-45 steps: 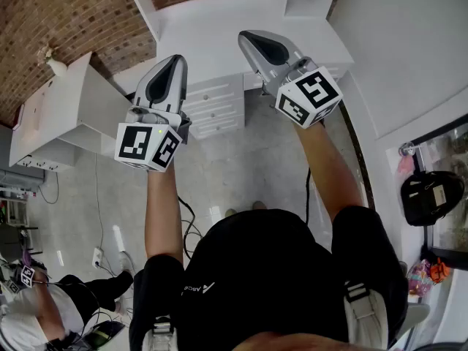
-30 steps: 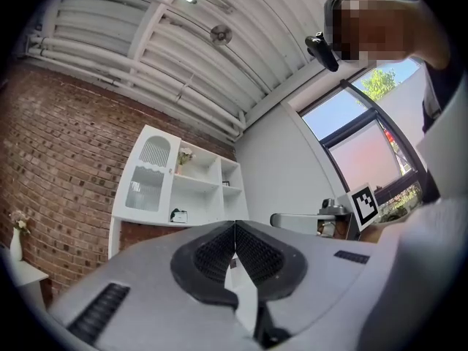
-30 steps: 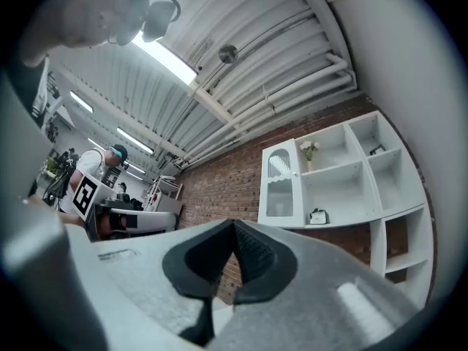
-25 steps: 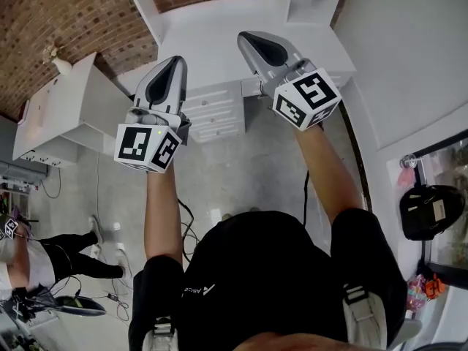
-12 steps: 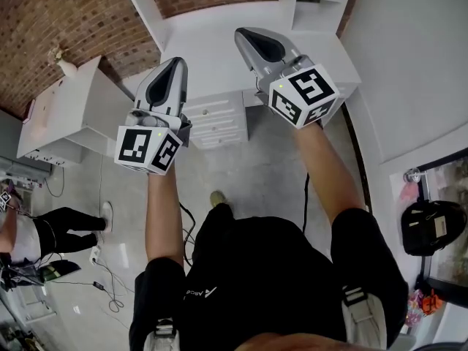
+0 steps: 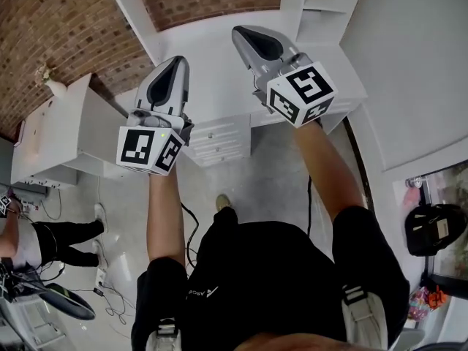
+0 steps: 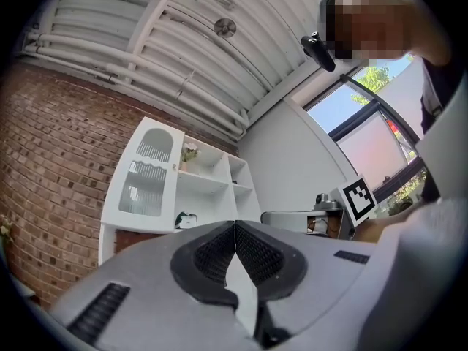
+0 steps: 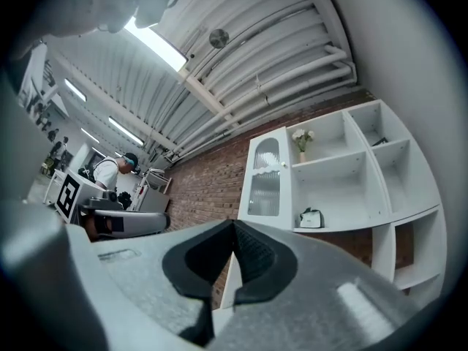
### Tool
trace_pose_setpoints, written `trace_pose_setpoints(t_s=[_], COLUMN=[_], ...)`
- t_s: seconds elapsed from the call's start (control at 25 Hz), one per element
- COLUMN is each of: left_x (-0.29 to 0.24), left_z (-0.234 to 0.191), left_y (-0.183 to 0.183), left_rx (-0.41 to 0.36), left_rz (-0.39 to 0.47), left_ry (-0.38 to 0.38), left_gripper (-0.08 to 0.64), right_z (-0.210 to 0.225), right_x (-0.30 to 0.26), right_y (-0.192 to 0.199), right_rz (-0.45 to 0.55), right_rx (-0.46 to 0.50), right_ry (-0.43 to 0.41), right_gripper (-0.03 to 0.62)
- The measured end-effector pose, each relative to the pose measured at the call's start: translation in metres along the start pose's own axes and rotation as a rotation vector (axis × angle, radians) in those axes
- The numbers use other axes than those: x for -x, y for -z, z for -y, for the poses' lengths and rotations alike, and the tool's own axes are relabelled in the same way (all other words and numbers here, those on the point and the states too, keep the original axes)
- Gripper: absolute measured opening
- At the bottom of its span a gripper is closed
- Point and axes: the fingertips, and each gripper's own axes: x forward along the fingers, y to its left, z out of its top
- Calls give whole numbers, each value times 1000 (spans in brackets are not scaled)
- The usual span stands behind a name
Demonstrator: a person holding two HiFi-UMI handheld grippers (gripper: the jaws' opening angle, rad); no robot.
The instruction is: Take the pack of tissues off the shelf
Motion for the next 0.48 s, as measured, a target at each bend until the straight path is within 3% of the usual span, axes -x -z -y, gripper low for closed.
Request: trace_pose_setpoints(t_s=[0.48], left_x=[-68], left_z=[-142], left_y=[28], left_rx=[23], left_rz=[28], left_ry=[129], left_gripper=[0], right_z=[51], right_x=[-141], right_y=[27], right_rz=[-2], right_rx=[42], right_ry=[136], right_gripper=[3])
